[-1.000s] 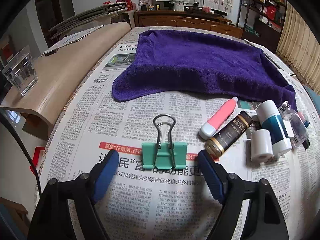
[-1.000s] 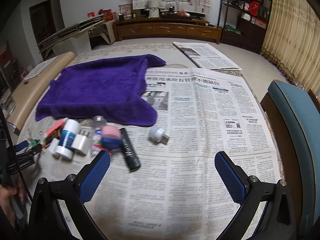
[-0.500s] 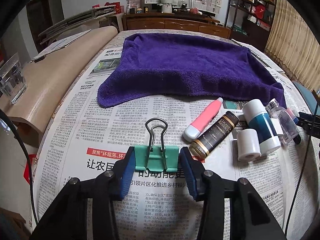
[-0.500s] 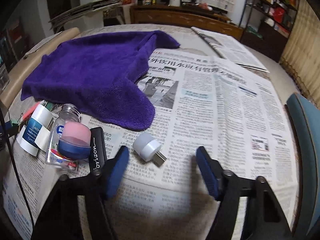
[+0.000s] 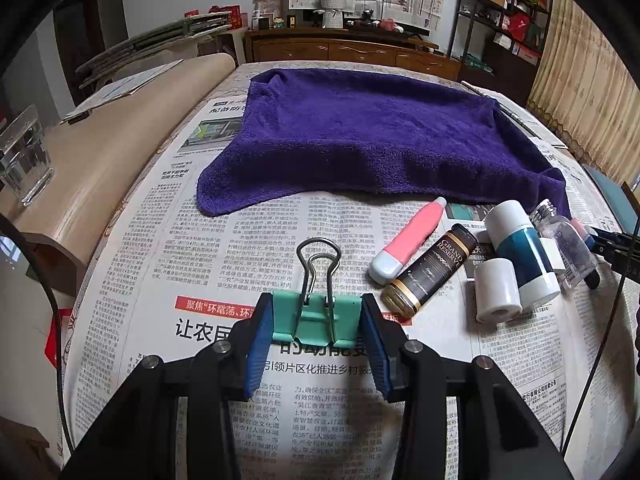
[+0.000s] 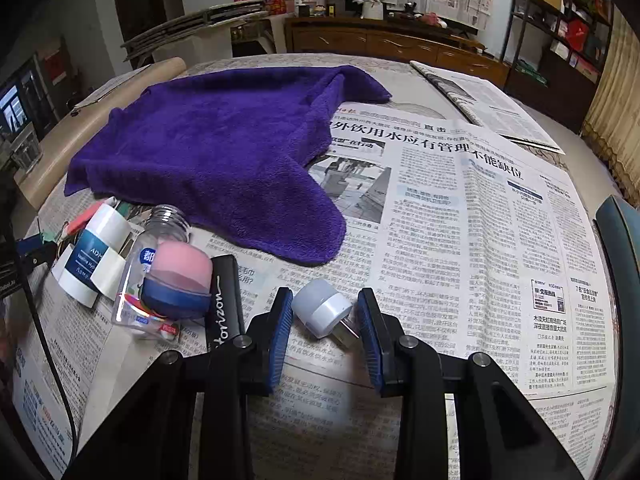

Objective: Organize rigid objects
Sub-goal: 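Carry the clip with the left gripper onto the purple towel while the right gripper sets the plug there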

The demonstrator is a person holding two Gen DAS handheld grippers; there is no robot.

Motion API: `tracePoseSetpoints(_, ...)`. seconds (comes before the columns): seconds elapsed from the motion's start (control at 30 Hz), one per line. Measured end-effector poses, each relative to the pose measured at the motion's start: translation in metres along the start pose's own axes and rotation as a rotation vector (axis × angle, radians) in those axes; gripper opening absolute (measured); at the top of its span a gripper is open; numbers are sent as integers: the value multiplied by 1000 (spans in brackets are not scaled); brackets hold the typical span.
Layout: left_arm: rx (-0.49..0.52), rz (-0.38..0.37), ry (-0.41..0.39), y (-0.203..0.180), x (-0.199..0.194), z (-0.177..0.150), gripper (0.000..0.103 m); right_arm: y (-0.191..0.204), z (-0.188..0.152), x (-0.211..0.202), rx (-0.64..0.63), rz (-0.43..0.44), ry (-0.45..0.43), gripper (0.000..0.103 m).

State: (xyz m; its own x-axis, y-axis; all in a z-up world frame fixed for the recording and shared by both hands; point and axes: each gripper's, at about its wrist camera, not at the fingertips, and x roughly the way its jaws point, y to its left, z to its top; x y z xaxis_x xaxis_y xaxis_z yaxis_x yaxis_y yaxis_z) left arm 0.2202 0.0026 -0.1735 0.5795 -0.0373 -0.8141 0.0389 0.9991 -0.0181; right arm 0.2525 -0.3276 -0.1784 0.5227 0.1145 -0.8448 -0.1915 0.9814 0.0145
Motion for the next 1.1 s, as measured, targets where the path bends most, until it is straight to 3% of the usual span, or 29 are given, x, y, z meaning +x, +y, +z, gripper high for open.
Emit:
tracePoseSetpoints(0.4,-26,7,-17,11,-9,-2,41,8,1,-26,17,53,-30,33)
tracePoseSetpoints(0.67,-45,-7,-61,16,-34,15,41,17,8,-38,50,81,-55,33)
tracePoseSetpoints(0.97,10,-28,-102,12,-51,74,41,20,54,-45,84,87,-105,33)
tracePoseSetpoints(1.1,44,-83,-104,5,-43,114,41,23,90,-41,82,92,-128,33)
